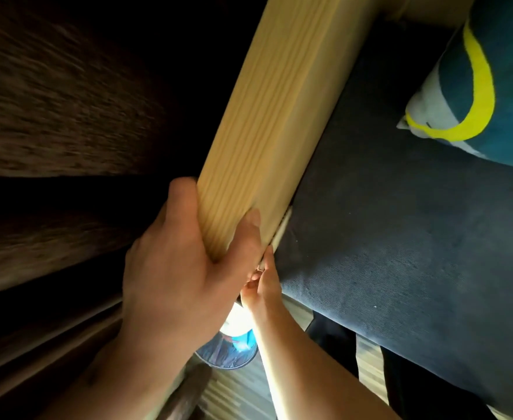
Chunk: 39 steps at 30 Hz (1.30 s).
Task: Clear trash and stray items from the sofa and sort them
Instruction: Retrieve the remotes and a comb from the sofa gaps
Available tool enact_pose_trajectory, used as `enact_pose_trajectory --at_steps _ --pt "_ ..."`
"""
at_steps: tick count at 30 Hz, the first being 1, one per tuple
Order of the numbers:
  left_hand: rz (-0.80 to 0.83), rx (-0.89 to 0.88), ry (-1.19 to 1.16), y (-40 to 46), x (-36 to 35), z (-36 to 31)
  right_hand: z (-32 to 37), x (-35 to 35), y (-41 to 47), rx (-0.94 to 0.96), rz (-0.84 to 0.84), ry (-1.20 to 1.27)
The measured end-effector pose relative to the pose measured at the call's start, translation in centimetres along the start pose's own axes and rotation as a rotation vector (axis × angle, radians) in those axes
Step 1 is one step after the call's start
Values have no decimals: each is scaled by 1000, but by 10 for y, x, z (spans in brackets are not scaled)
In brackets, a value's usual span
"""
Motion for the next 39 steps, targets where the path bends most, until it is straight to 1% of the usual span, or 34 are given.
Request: enact_pose_trajectory --at_steps 2,3,4,7,11,15,17,20,24,27,29,31,33,36,37,39 --pt "-21 -8 0 -1 0 0 1 6 -1 -33 -134 89" --pt "-31 -16 1 -2 0 0 3 11 -3 -57 -198 84" --pt "-37 -20 3 -2 0 -1 10 12 -5 -31 -228 26" --pt "-65 -24 30 -3 0 -1 25 11 -13 8 -238 -155" --pt "-92 -46 59 -5 -1 -2 43 1 -24 -10 -237 -186" --pt "-132 -86 117 -5 -3 0 52 -18 -38 -72 -145 -72" --pt "-139 -87 121 -5 -4 0 60 -20 -49 -59 -144 -113" --pt "-152 -97 109 -4 -6 1 63 -15 -64 -122 -99 -223" --pt "-198 -188 118 -7 -7 -7 67 -2 -92 -179 -17 -344" --pt "-242 -271 158 -6 -6 -9 69 5 -116 -193 102 -335" --pt "-294 -374 167 -9 -3 -15 77 12 -131 -191 188 -299" --pt "-325 -471 127 -20 -5 -30 96 23 -146 -161 268 -259" --pt "-339 -489 67 -26 -12 -47 119 33 -159 -109 342 -231" --pt "-352 -420 -25 -24 -29 -80 164 49 -176 3 375 -239" --pt "-330 -394 -78 -22 -39 -97 184 56 -182 49 369 -250" --pt "-223 -317 -190 -17 -60 -131 221 67 -193 138 359 -289"
Point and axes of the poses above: each hand's wrist, its own y-axis towards the middle knuckle, its own x-axis out of the back of the hand, z = x × y, the point moved 5 cm from there along y, towards the middle knuckle, and after that the axes turned 10 degrees about y, right-handed, at the moved point
